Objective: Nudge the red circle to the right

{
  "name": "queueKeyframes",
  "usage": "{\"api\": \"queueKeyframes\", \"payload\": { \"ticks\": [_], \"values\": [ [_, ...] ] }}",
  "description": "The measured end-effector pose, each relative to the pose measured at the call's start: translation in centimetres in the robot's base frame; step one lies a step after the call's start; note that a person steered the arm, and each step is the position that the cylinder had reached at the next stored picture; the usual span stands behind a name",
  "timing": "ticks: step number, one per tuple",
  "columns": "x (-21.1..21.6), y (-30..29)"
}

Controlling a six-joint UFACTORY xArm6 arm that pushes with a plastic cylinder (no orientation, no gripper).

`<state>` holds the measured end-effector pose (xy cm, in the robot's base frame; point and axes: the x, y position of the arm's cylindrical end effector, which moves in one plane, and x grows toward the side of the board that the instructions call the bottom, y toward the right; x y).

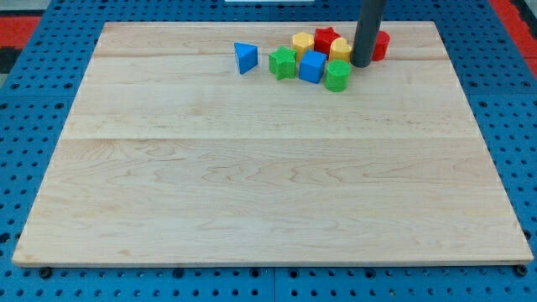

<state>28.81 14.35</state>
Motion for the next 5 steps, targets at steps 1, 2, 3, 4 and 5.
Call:
{"api": "queueKeyframes", "payload": {
  "ticks": [1, 2, 3, 4, 5],
  "values": [
    [-0.9, 2.8],
    [-1.7, 4.7],
    [-2.8, 4.8],
    [-2.8, 4.9],
    [-2.8, 3.3]
  ]
}}
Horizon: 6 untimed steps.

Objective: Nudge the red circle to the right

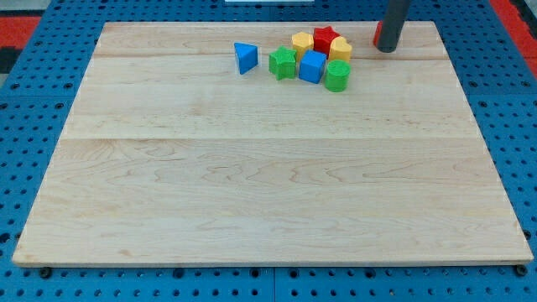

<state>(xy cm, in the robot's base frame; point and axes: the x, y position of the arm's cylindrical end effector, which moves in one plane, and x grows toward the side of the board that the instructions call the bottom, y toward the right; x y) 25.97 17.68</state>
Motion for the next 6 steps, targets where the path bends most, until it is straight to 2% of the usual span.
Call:
{"api": "queueKeyframes", "payload": {
  "ticks": [1, 4, 6],
  "values": [
    [-1.3, -2.1],
    [-2.2, -1.3],
    [-0.6, 0.0]
  ]
}}
